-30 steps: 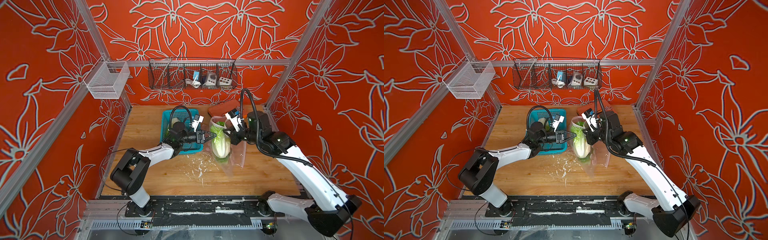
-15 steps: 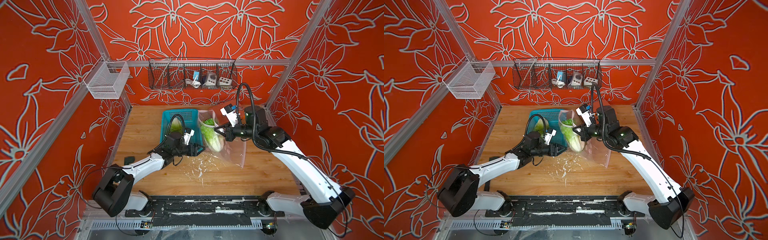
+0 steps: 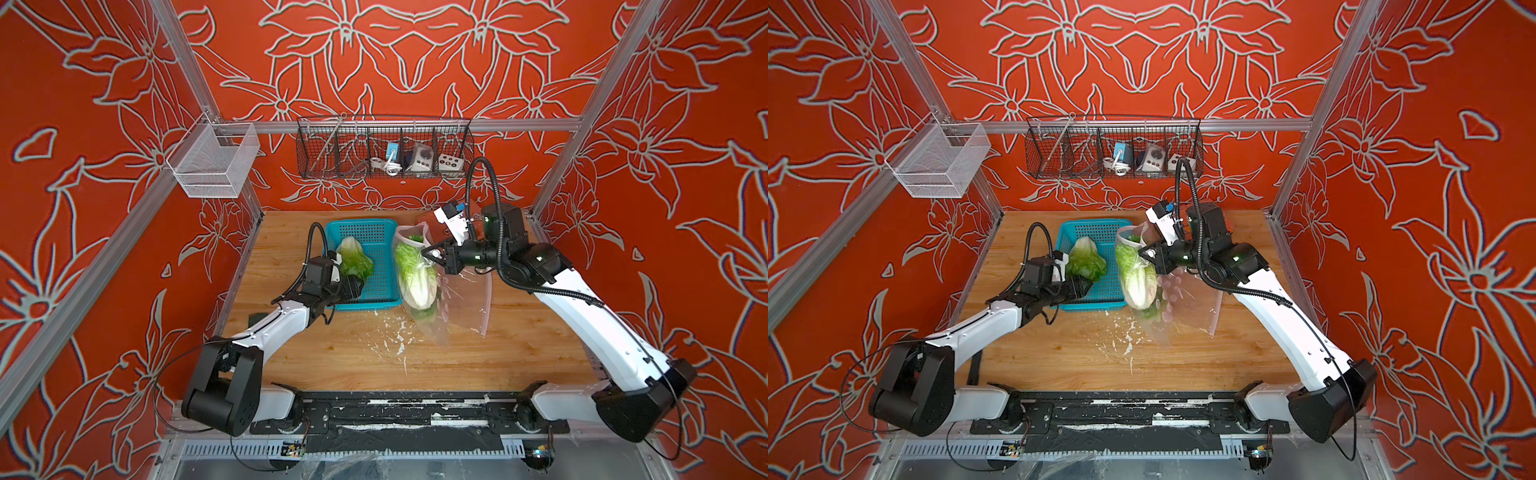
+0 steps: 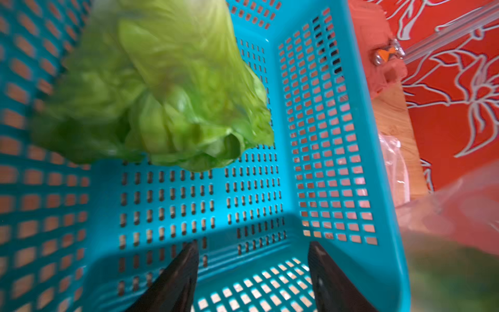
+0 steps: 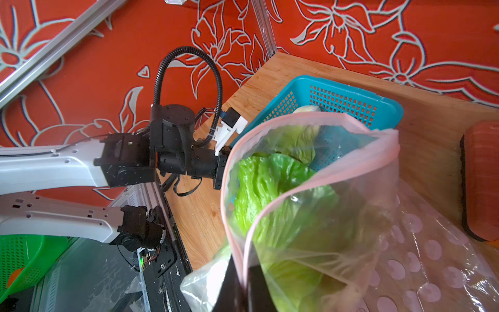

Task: Put the chinese cabbages into a zipper bag and zip it
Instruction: Move the basket to the center of the board.

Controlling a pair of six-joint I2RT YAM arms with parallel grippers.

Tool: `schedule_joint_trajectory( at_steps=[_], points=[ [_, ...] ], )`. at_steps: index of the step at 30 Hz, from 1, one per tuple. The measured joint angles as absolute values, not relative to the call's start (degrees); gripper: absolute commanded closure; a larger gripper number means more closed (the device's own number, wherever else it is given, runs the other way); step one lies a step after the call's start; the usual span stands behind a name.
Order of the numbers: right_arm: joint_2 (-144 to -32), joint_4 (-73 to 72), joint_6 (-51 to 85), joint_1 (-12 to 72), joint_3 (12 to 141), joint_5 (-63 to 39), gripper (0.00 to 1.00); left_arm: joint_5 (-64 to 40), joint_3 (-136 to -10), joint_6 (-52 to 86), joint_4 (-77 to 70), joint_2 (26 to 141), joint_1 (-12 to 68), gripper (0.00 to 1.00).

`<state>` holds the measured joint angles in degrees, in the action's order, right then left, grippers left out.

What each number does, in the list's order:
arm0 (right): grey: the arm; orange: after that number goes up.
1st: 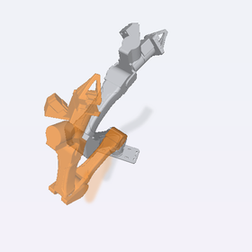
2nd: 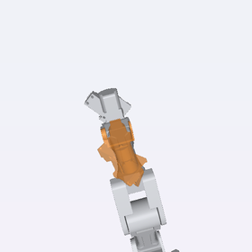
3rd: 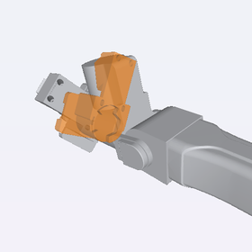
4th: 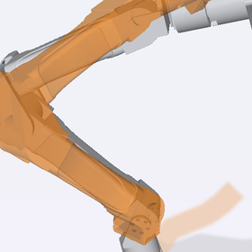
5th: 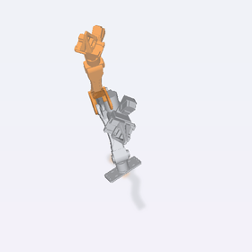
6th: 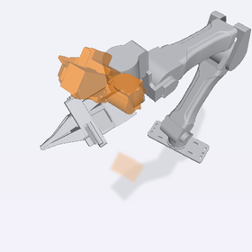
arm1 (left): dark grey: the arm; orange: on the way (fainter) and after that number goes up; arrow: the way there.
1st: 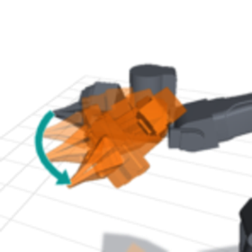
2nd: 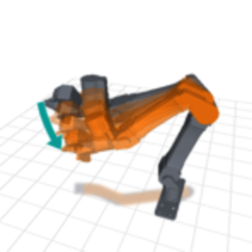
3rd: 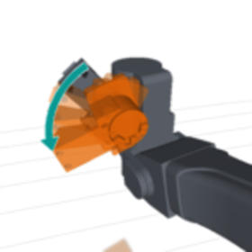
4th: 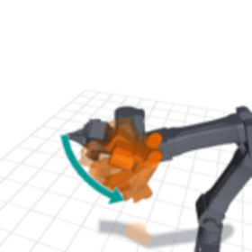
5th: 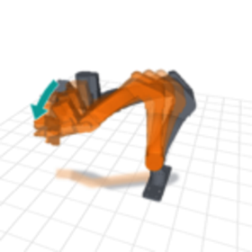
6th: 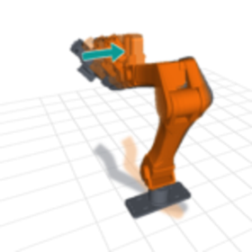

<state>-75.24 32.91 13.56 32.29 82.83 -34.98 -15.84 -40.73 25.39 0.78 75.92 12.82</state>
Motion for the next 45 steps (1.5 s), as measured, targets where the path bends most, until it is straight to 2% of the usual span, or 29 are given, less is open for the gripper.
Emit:
schedule_joint_trajectory(
  at_steps=[3,7,12,17,20,28,32,36,41,45],
  points=[
    [-75.24,33.56,13.37,32.29,82.83,-34.92,1.0,-15.53,-42.96,24.18,5.58,71.55,16.34,0.36],
    [-75.24,34.15,13.19,32.29,82.81,-34.54,1.0,-15.35,-46.57,24.67,11.51,65.91,26.63,0.36],
    [-75.24,33.43,13.41,32.29,82.56,-34.54,1.0,-13.37,-43.64,28.8,16.75,62.96,36.51,0.35],
    [-75.22,32.64,14.26,32.29,82.41,-34.74,1.0,-10.07,-37.04,31.35,17.26,63.92,37.91,0.31],
    [-75.26,32.82,14.33,32.64,82.54,-35.18,1.0,-8.36,-36.64,30.72,14.68,67.18,35.42,0.31],
    [-77.49,36.67,12.75,38.63,87.13,-36.14,1.0,-9.15,-38.0,28.16,4.86,73.73,16.56,0.32],
    [-80.62,37.43,12.53,44.05,90.48,-37.95,1.0,-12.16,-41.78,27.0,3.09,77.76,12.53,0.33],
    [-83.11,37.32,12.21,47.35,91.79,-43.77,1.0,-15.7,-42.46,26.59,2.83,75.77,11.6,0.32],
    [-81.78,34.5,8.95,46.17,86.76,-50.09,0.98,-23.77,-39.72,28.32,1.58,68.38,6.26,0.32],
    [-82.54,32.47,7.79,40.36,80.31,-51.59,0.98,-27.29,-39.16,29.61,1.43,66.67,0.4,0.33]
  ],
)
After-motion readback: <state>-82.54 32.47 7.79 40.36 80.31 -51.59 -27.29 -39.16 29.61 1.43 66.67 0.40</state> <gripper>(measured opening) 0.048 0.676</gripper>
